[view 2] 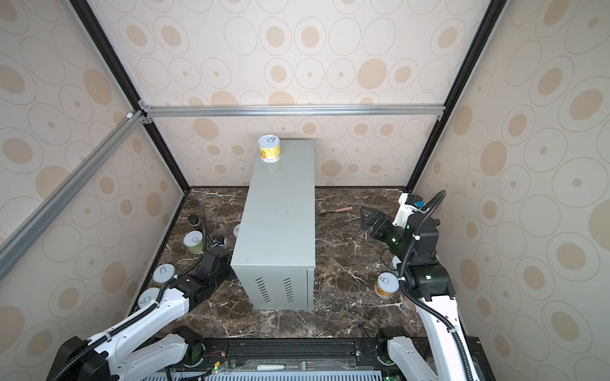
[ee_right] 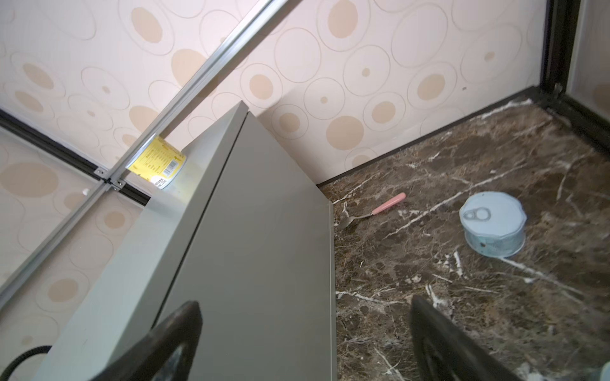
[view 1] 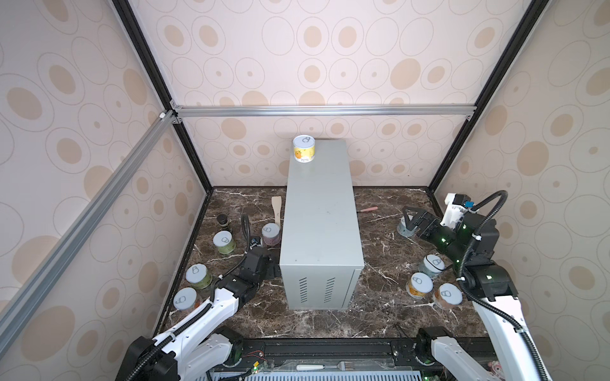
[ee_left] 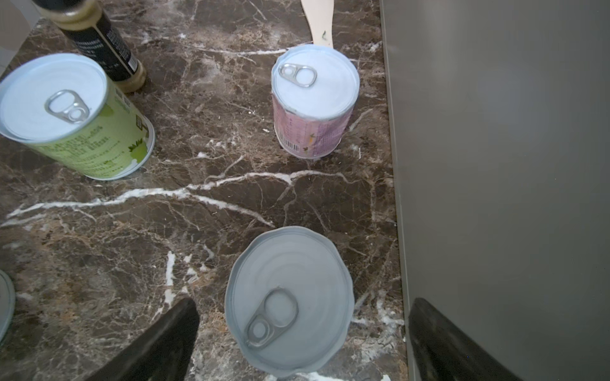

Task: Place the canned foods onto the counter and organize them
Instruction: 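Withdraw the right gripper toward the cans while the left gripper lowers to a pink can, then close the left gripper on the pink can and lift it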

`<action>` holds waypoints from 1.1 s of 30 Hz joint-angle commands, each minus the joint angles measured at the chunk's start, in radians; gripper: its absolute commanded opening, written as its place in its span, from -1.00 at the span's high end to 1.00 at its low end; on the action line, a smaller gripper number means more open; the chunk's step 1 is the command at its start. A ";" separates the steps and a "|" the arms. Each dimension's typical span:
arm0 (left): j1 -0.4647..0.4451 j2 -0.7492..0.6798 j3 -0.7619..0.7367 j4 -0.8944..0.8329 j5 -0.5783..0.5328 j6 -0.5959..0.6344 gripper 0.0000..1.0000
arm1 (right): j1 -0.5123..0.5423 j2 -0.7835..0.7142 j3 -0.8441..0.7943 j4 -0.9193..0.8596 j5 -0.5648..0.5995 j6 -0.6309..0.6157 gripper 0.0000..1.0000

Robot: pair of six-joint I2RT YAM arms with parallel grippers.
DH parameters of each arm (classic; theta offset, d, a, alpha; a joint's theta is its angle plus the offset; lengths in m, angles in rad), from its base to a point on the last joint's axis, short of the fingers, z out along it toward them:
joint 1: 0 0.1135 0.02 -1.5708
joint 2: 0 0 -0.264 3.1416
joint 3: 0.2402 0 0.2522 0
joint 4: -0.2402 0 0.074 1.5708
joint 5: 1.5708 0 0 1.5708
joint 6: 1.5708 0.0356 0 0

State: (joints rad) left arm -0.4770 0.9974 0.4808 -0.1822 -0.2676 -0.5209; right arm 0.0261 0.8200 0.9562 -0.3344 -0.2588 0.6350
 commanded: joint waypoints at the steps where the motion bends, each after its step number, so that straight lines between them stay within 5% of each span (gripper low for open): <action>1: -0.014 0.013 -0.027 0.078 -0.051 -0.052 -0.98 | -0.027 0.012 -0.099 0.090 -0.134 0.109 -0.99; 11: -0.018 0.100 -0.100 0.206 -0.087 -0.073 -0.98 | -0.027 0.064 -0.236 0.152 -0.149 0.052 -0.99; 33: -0.019 0.285 -0.121 0.350 -0.151 -0.150 -0.89 | -0.026 0.153 -0.270 0.212 -0.186 0.006 -0.99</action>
State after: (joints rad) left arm -0.4896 1.2621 0.3679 0.1406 -0.3878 -0.6334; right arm 0.0032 0.9726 0.7013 -0.1474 -0.4305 0.6518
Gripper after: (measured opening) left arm 0.949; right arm 0.997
